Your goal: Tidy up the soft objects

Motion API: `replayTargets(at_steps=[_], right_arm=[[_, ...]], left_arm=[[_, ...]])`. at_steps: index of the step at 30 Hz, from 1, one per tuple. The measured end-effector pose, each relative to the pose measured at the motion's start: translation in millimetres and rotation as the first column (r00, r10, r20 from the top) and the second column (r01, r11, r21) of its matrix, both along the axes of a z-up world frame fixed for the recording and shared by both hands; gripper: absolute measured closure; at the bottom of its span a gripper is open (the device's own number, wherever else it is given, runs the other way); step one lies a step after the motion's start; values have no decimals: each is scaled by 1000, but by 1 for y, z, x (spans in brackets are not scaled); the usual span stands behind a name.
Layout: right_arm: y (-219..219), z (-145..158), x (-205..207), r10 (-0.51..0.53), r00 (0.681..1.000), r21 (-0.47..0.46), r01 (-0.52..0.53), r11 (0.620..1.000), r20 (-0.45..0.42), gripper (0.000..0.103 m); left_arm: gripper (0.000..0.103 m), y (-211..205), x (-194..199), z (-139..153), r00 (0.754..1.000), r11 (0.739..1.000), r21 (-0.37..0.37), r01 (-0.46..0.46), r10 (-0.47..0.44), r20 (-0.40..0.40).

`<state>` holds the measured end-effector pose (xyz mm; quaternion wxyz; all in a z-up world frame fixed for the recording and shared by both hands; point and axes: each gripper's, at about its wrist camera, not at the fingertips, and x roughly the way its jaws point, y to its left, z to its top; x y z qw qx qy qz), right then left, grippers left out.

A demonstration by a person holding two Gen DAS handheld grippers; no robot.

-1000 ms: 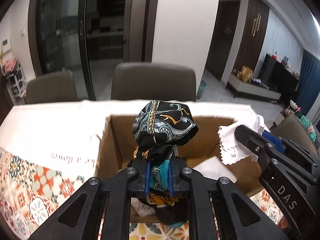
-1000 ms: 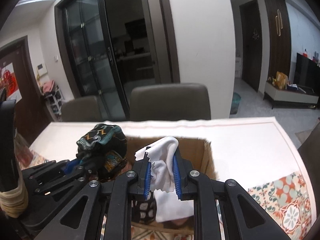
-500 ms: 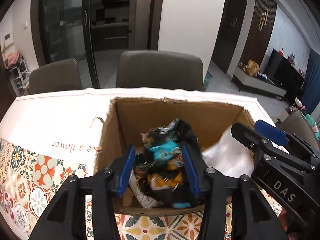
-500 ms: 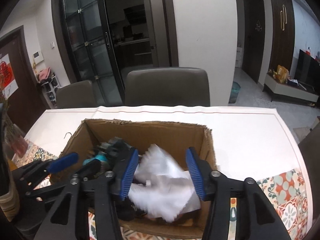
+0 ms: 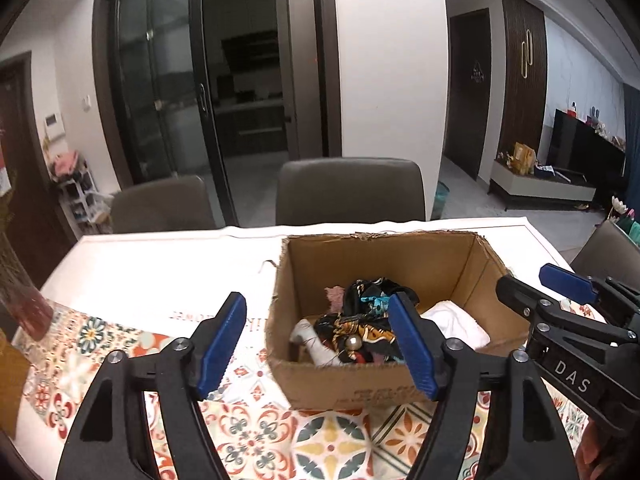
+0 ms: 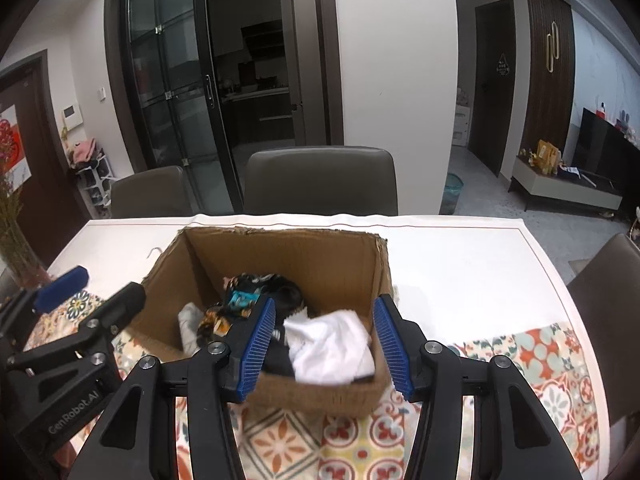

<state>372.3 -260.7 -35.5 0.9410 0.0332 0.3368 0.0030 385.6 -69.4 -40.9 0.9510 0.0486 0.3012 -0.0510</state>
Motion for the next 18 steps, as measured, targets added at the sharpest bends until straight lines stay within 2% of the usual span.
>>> replayTargets(at_steps=[6,8,10,14,18], right_arm=[[1,11,-34,-17,1000,-4,17,1000,25,50],[3,15,-45,-21,999,-6,21,1000,31,42],[3,20,-55,-34,999,-18,35,999,42,41],[3,32,-76,-50,997,-25,51,998,62,40],[5,37,-99,-55,996,-46,58,997,75,35]], left_arm=[[22,7,-37,17,997,999,33,-25,22,78],[21,9,-50,22,995,999,39,-29,25,97],[19,12,-63,27,993,998,51,-36,30,115],[14,15,-85,33,991,998,55,-42,35,129],[9,16,-107,37,991,997,59,-43,35,125]])
